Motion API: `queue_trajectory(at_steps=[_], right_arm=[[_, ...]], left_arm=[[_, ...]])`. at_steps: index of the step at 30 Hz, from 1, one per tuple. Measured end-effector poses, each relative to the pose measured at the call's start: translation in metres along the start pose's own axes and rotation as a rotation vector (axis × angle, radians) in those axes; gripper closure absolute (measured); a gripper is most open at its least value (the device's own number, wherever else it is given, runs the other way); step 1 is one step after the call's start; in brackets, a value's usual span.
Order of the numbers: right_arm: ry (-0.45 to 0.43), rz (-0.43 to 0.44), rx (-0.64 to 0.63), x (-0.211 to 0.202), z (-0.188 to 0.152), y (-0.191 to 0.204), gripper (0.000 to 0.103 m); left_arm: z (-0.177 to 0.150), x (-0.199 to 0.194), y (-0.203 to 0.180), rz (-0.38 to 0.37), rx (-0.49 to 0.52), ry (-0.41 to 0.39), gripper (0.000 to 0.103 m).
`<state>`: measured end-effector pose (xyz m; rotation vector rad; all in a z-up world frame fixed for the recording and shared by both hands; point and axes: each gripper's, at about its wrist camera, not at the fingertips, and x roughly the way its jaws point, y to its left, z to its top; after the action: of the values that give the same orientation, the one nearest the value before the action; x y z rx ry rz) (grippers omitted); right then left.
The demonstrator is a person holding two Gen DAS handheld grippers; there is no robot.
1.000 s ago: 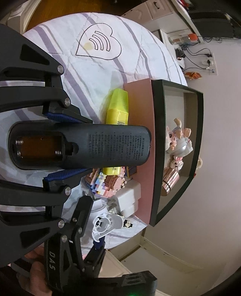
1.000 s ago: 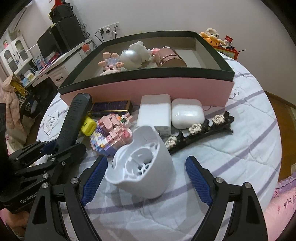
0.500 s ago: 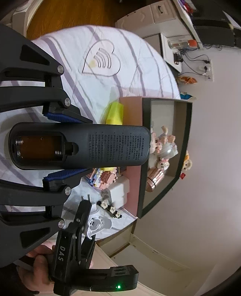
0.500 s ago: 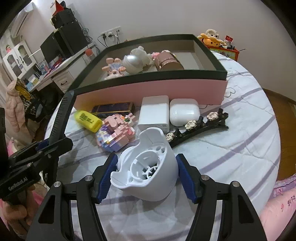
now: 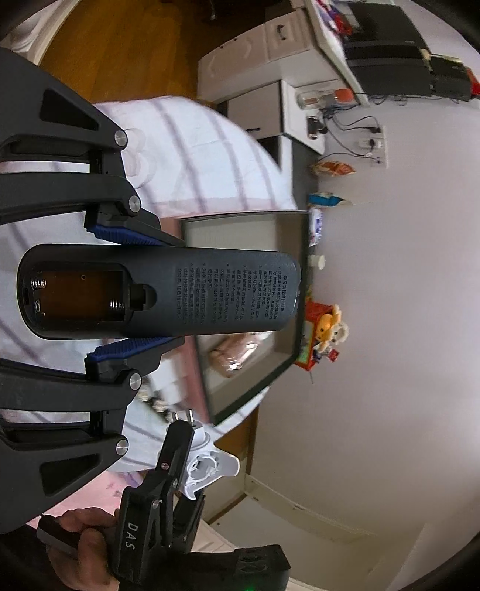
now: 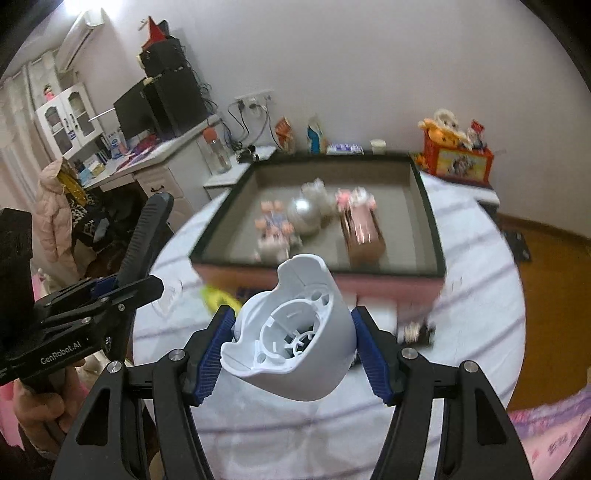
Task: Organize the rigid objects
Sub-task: 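Lift remote and white part and carry both over the box, then lower both tools into the box and open them to release remote and white part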
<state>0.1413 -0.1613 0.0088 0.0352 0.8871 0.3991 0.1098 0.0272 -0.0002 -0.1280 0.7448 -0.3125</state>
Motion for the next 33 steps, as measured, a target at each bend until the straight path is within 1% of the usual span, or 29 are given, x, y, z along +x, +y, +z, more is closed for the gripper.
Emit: queue_trajectory(at_steps=[3, 5, 7, 8, 10, 13, 18, 22, 24, 28, 30, 33], right_arm=[[-0.016, -0.002, -0.016, 0.008, 0.031, -0.006, 0.037], [-0.02, 0.0, -0.015, 0.017, 0.05, -0.012, 0.037], [-0.018, -0.016, -0.012, 0.029, 0.07, -0.022, 0.037], [-0.015, -0.027, -0.009, 0.036, 0.079, -0.028, 0.037], [-0.001, -0.023, 0.009, 0.052, 0.096, -0.042, 0.037], [0.028, -0.053, 0.01, 0.077, 0.115, -0.058, 0.037], [0.079, -0.068, 0.025, 0.116, 0.139, -0.083, 0.037], [0.128, -0.08, 0.035, 0.143, 0.15, -0.096, 0.037], [0.152, -0.089, 0.035, 0.154, 0.151, -0.1, 0.037], [0.191, -0.082, 0.04, 0.171, 0.149, -0.105, 0.037], [0.211, -0.083, 0.039, 0.177, 0.147, -0.106, 0.037], [0.234, -0.084, 0.038, 0.185, 0.145, -0.107, 0.037]], left_arm=[[0.029, 0.012, 0.007, 0.005, 0.002, -0.006, 0.06], [0.047, 0.025, 0.014, 0.0, -0.008, 0.003, 0.06], [0.067, 0.044, 0.017, 0.012, -0.003, 0.01, 0.06], [0.073, 0.05, 0.019, 0.009, -0.003, 0.015, 0.06], [0.089, 0.068, 0.022, 0.003, -0.007, 0.027, 0.06], [0.108, 0.096, 0.025, 0.01, -0.008, 0.05, 0.06], [0.122, 0.138, 0.035, 0.015, -0.024, 0.106, 0.06], [0.121, 0.162, 0.037, 0.028, -0.028, 0.156, 0.059], [0.119, 0.175, 0.039, 0.045, -0.027, 0.185, 0.06], [0.116, 0.192, 0.04, 0.055, -0.037, 0.236, 0.06], [0.113, 0.2, 0.041, 0.079, -0.036, 0.257, 0.059], [0.113, 0.207, 0.044, 0.093, -0.04, 0.28, 0.06]])
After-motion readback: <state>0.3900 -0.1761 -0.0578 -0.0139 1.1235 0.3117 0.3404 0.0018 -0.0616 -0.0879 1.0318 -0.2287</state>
